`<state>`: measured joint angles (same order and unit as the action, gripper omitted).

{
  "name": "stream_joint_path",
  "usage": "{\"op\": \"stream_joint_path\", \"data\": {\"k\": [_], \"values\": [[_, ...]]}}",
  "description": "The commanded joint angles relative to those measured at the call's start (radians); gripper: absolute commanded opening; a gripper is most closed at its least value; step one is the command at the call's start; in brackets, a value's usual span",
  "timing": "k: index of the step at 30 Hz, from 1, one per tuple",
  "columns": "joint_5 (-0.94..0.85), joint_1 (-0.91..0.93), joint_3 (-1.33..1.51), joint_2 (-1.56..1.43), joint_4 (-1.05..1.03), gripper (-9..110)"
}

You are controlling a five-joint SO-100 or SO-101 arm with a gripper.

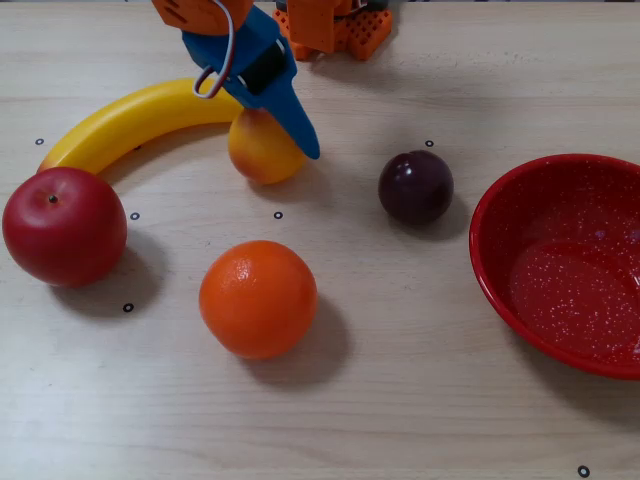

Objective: Put peach in the red bowl.

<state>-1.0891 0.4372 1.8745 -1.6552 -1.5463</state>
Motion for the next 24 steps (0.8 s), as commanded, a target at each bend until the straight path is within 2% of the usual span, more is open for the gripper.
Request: {"op": "stream_joint_path", "data": {"k": [1, 11, 24], "values": [[0.021, -0.037, -0.009, -0.094, -0.003, 42], [-0.048, -0.023, -0.020, -0.083, 0.087, 43], [-0.318, 0.074, -0.074, -0.064, 0.109, 41]]}}
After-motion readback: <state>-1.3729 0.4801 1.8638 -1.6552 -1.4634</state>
